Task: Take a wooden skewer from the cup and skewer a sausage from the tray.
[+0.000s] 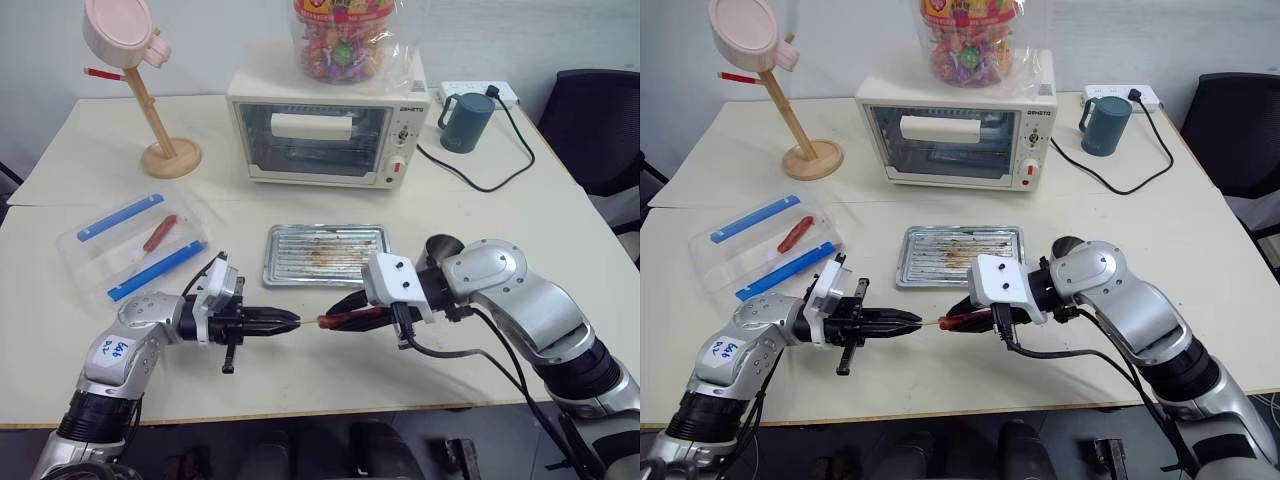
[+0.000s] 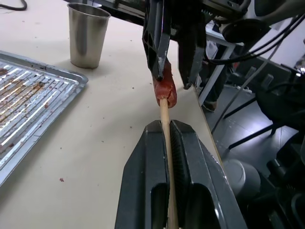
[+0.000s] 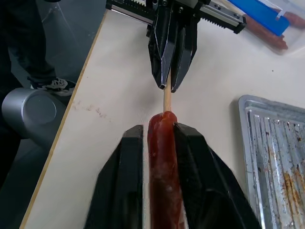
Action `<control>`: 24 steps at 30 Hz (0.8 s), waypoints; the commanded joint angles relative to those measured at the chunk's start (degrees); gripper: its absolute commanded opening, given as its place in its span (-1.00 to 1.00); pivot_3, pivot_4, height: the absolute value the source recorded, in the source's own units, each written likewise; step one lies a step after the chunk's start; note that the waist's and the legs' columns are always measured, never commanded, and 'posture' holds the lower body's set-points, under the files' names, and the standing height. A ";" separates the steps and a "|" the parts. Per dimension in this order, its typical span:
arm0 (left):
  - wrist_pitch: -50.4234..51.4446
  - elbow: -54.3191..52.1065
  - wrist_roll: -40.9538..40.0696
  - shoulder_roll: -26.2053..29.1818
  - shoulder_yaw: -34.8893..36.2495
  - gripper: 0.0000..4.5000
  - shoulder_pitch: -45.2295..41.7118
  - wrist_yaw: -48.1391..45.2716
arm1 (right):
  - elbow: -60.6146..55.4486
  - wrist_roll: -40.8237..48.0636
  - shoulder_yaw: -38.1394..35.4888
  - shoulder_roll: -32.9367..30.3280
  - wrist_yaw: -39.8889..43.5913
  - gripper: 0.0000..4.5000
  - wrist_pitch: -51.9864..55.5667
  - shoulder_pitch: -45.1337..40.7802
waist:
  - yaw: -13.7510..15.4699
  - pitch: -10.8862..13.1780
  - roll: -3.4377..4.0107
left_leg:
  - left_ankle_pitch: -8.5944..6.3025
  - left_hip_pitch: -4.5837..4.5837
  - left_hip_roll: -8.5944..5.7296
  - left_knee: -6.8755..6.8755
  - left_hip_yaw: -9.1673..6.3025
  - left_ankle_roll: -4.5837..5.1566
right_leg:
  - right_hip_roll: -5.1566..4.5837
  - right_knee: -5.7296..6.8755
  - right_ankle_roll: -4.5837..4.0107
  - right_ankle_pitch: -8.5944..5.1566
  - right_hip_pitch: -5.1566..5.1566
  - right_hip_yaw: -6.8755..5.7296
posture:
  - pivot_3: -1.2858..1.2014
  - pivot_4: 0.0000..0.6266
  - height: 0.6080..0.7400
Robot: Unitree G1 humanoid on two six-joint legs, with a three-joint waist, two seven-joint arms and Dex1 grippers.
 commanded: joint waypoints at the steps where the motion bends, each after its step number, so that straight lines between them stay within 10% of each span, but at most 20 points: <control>1: 1.05 -2.19 -3.21 1.08 5.32 -1.00 2.16 1.71 | -1.37 1.58 -4.75 -2.48 0.35 -0.06 -1.28 1.22 | 0.06 0.00 0.00 | 0.00 0.00 0.00 -0.01 0.00 0.00 | 0.00 0.00 0.00 0.00 0.00 -0.01 | 0.03 -0.52 1.00; 10: 3.09 -7.31 -9.94 -0.36 20.32 -1.00 11.93 11.54 | -7.24 11.57 -22.79 -3.45 -3.07 0.99 -3.74 13.90 | 0.51 0.00 -0.01 | -0.01 0.00 0.01 -0.08 -0.01 0.01 | -0.01 -0.07 0.00 0.00 0.03 0.01 | 0.03 -0.52 1.00; 24: -1.14 -5.70 -17.28 -8.37 39.96 -1.00 16.68 30.35 | -12.52 14.41 -35.07 10.64 -17.50 0.99 -20.11 33.37 | 1.43 -0.06 -0.10 | -0.01 0.12 -0.01 -0.05 0.03 0.01 | 0.00 -0.01 0.03 0.02 0.12 0.05 | 0.03 -0.52 1.00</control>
